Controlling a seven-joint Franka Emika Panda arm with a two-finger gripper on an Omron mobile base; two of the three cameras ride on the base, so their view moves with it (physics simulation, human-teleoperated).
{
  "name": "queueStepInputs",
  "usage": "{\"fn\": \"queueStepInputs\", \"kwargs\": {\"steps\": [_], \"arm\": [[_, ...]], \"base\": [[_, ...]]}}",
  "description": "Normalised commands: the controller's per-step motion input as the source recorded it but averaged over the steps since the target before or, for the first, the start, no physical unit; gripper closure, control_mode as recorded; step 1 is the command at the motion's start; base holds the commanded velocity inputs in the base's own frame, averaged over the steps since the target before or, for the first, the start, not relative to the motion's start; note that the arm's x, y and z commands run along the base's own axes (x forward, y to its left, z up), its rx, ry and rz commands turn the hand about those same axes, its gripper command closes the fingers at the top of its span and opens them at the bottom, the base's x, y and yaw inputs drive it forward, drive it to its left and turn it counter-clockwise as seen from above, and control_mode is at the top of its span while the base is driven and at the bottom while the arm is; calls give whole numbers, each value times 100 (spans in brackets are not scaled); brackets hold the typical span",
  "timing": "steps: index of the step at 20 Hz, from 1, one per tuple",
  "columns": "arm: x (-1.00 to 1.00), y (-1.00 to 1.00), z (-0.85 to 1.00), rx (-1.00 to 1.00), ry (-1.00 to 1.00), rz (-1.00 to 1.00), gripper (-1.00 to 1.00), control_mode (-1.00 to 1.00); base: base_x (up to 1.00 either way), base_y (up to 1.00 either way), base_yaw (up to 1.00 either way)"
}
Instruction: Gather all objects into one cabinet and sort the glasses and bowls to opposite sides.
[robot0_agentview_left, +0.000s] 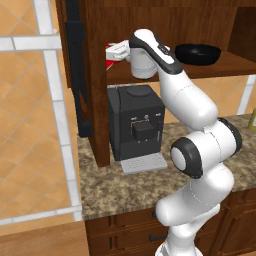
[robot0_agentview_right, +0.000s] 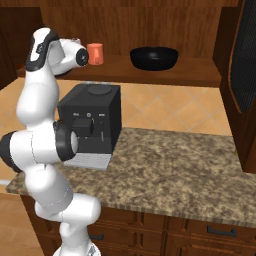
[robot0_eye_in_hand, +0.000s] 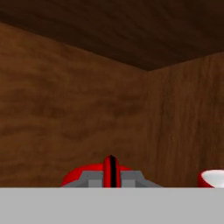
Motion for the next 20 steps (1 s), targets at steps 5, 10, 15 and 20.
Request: {"fn": "queueStepInputs", "kwargs": {"steps": [5, 10, 15, 20], "arm": [[25, 22, -2, 0, -5, 0, 100, -100], [4, 9, -8, 0, -7, 0, 100, -100], [-2, -10, -29, 0, -1, 0, 100, -100], [0, -17, -27, -3, 1, 0, 100, -100]], "base": [[0, 0, 0], [0, 0, 0], [0, 0, 0], [0, 0, 0]]}}
